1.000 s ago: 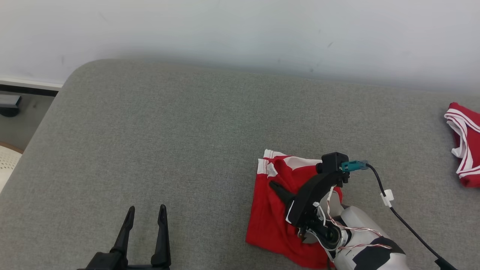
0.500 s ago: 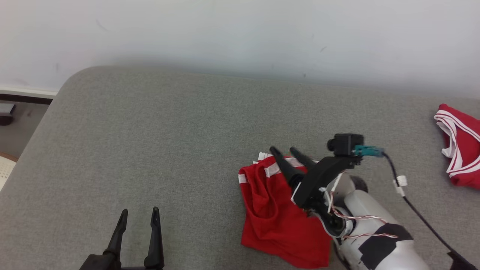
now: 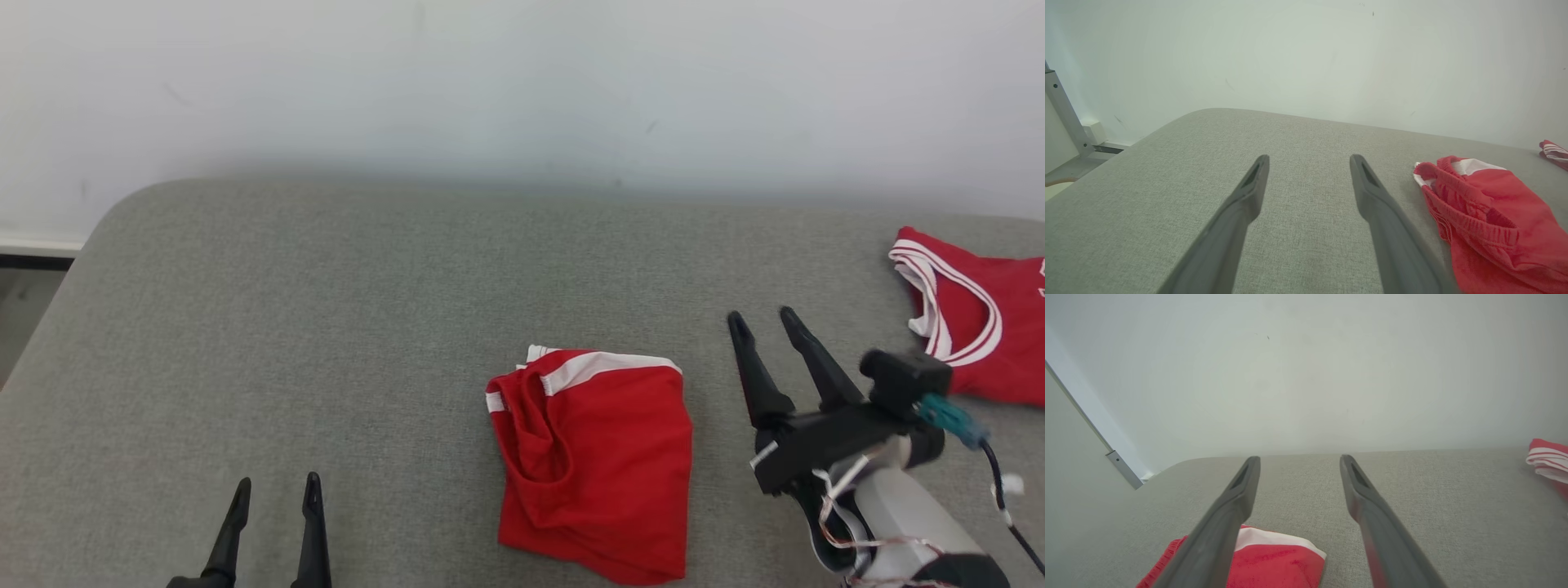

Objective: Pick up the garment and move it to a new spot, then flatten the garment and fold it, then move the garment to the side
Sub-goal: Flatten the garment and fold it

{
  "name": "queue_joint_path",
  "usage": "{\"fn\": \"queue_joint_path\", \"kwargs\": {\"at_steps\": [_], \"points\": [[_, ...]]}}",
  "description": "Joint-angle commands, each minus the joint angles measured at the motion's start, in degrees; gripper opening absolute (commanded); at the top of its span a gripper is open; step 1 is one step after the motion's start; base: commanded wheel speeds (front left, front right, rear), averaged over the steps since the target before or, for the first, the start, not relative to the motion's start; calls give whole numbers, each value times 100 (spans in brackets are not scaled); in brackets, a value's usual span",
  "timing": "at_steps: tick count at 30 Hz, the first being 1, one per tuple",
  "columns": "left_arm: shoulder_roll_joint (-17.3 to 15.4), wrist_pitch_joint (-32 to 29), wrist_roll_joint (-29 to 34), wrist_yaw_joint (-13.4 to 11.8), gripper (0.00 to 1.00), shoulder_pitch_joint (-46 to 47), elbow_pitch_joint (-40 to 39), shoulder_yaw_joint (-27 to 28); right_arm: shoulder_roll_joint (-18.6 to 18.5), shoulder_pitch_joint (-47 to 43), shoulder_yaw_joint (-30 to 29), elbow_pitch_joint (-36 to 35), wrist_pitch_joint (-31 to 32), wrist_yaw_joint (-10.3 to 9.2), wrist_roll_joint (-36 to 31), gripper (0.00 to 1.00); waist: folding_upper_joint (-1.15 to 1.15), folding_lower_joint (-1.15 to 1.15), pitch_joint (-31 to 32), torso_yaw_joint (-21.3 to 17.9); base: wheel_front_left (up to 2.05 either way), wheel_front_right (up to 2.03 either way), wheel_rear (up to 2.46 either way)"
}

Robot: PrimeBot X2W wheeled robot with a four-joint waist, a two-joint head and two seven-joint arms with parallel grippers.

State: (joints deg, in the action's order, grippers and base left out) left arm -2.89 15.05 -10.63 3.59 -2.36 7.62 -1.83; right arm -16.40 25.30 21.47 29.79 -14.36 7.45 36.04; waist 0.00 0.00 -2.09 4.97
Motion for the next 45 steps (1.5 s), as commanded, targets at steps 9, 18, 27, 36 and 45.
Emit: {"fn": "queue_joint_path", "kwargs": {"at_steps": [9,18,27,36,45], "points": [[2,15,112,63,100,-116,-33,192,382,-1310,-1321,-1338,-76,7,-1274,100,0,0,134,-323,0,0,0],[3,15,158,107,100,-196,-10,293,968,-2352,-2064,-2148,-78,7,-1909,100,0,0,209,-442,0,0,0],[2,15,422,71,100,-228,-6,210,1198,-2840,-2098,-2253,-78,7,-2177,100,0,0,238,-482,0,0,0],[2,15,530,51,100,-235,-10,162,1275,-2890,-2093,-2147,-79,7,-2349,100,0,0,236,-474,0,0,0],[2,15,587,43,100,-235,-70,171,1313,-2902,-2061,-2058,-79,7,-2421,100,0,0,237,-465,0,0,0]]}}
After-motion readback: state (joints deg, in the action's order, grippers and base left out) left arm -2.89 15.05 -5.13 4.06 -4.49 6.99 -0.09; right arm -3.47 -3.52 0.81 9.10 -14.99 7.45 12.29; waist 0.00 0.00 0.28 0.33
